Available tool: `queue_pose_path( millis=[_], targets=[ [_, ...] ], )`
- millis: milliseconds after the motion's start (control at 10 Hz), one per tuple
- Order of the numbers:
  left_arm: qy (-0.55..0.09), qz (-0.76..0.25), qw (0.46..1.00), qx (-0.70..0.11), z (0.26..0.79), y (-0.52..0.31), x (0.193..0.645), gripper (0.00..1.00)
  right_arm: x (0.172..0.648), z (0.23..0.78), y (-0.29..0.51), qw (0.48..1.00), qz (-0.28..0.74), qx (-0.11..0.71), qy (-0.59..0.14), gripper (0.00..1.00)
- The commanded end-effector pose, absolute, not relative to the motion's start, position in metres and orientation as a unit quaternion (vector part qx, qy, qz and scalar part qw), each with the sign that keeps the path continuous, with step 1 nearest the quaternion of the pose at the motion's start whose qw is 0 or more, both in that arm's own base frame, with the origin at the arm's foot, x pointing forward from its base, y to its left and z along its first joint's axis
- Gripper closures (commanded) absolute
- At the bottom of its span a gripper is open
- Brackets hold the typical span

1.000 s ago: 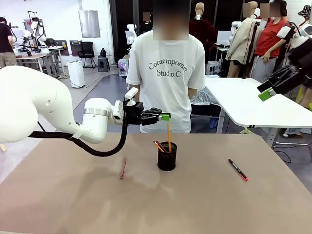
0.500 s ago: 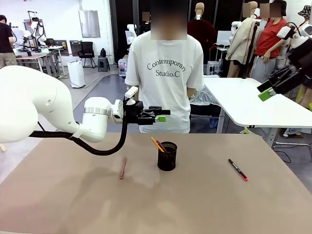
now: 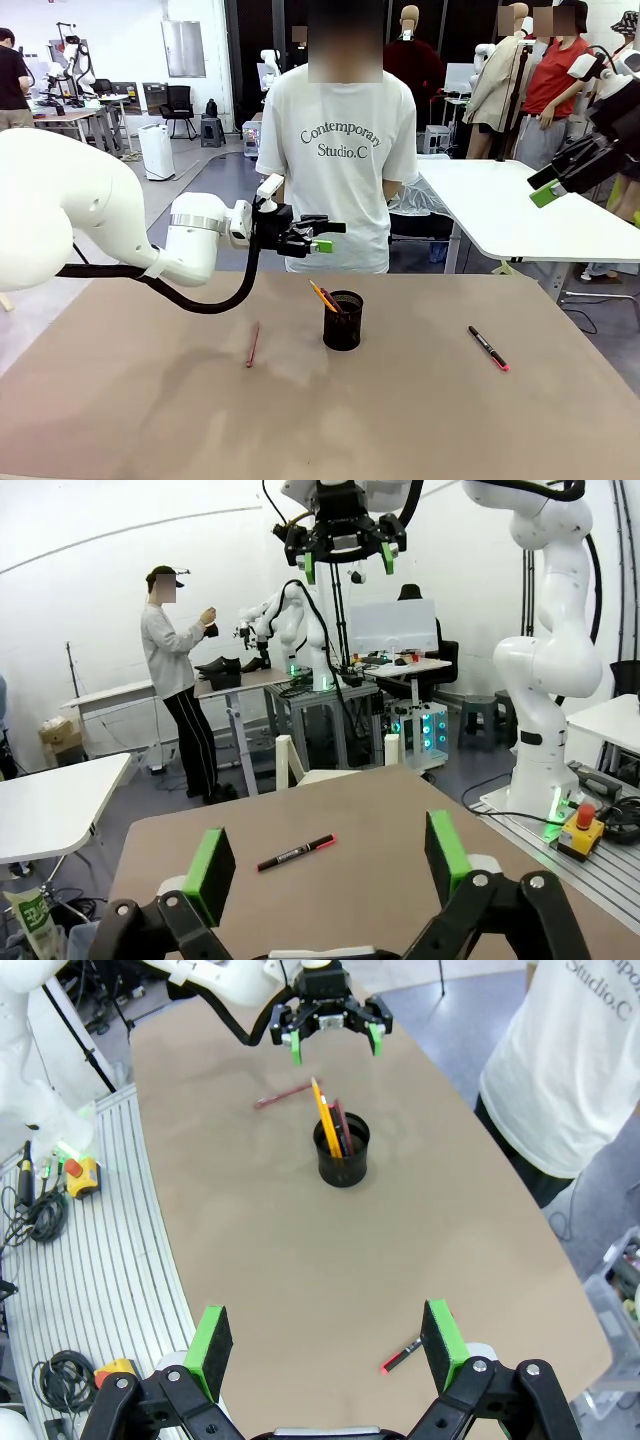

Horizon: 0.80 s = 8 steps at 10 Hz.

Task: Place the pens into the pen holder.
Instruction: Pick up a writing instrument from the table and place it into the Pen holder.

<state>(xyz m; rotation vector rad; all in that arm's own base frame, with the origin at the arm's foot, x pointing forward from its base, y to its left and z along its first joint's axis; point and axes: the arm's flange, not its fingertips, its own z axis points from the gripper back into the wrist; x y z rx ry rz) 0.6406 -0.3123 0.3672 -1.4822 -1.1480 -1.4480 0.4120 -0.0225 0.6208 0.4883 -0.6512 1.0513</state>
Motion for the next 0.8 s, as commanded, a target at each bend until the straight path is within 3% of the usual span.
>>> queue_pose_path(
  millis=[0, 300, 500, 700],
  targets=[
    [-0.451, -0.56, 0.375, -0.585, 0.365, -0.312, 0.641, 0.0, 0.412, 0.622, -0.022, 0.785, 0.489, 0.228, -0.304, 0.0],
    [-0.448, -0.563, 0.378, -0.583, 0.362, -0.314, 0.64, 0.0, 0.412, 0.622, -0.022, 0.785, 0.489, 0.228, -0.304, 0.0],
    [-0.369, -0.564, 0.458, -0.579, 0.376, -0.284, 0.62, 0.0, 0.412, 0.622, -0.022, 0.785, 0.489, 0.228, -0.304, 0.0],
    [-0.357, -0.574, 0.51, -0.531, 0.394, -0.26, 0.599, 0.0, 0.412, 0.622, -0.022, 0.785, 0.489, 0.228, -0.304, 0.0]
  ],
)
